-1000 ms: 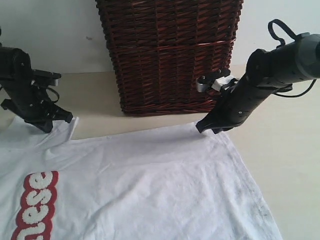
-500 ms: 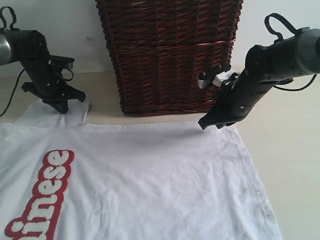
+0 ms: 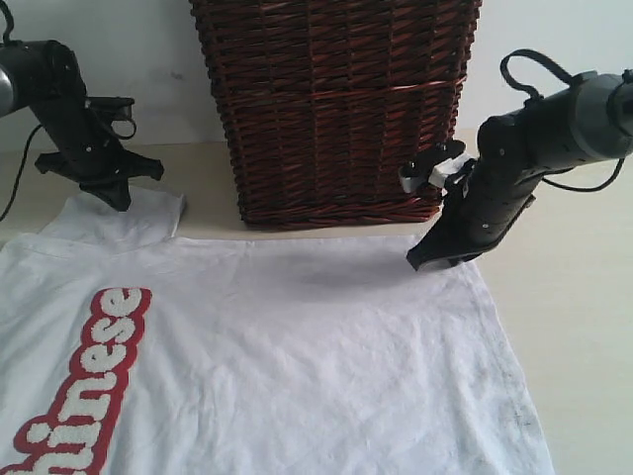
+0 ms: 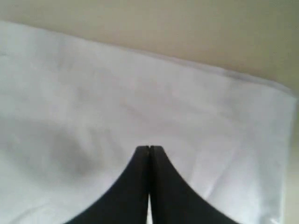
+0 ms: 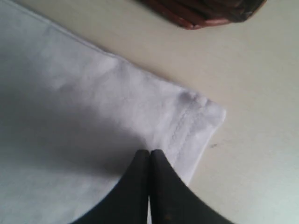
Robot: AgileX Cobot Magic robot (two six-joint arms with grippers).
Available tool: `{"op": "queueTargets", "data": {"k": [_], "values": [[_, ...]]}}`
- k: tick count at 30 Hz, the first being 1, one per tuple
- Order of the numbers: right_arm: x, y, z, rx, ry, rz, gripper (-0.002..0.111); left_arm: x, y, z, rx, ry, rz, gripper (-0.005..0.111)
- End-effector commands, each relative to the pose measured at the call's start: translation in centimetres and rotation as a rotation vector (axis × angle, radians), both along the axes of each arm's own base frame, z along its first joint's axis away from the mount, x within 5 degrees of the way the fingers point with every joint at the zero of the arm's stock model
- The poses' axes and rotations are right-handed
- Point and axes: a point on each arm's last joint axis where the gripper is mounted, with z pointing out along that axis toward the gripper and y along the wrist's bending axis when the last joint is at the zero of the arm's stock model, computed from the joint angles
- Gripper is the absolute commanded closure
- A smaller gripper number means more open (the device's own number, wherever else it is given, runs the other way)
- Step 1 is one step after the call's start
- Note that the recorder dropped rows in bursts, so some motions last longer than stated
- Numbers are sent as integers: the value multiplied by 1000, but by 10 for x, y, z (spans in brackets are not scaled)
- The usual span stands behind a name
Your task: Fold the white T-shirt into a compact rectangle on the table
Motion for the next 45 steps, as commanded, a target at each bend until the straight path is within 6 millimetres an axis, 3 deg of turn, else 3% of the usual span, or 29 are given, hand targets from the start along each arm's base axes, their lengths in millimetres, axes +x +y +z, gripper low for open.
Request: {"op": "queueTargets", "data": {"k": [1, 4, 9, 14, 17, 19, 22, 25, 30, 35, 38, 45], "values": [[6, 0, -25, -19, 41, -14, 108, -5, -7, 37, -46, -28, -43, 107], [14, -18, -32, -26, 73, -93, 108, -9, -7, 57, -48, -45, -47, 107], [23, -65, -34, 9, 95, -262, 108, -15, -5, 82, -49, -69, -52, 107], [27, -68, -19, 69, 46, -248, 108, -20, -5, 91, -44, -73, -71, 107], [32, -62, 12, 126, -54, -241, 108, -22, -4, 96, -26, -87, -127, 107], [31, -59, 44, 178, -123, -234, 108, -27, -4, 106, -23, -94, -124, 107], [22, -53, 89, 285, -224, -211, 108, -42, -1, 125, -21, -99, -121, 107], [11, -49, 116, 358, -290, -185, 108, -56, 1, 144, -20, -177, -107, 107], [-14, -51, 128, 394, -316, -213, 108, -99, 3, 163, -23, -233, -107, 107], [-48, -52, 134, 423, -308, -213, 108, -161, 11, 163, 2, -219, -124, 107], [-64, -49, 135, 436, -201, -176, 108, -199, 16, 148, 0, -95, -121, 107], [-101, -38, 124, 425, -136, -134, 108, -282, 7, 80, 41, 290, -189, 107]]}}
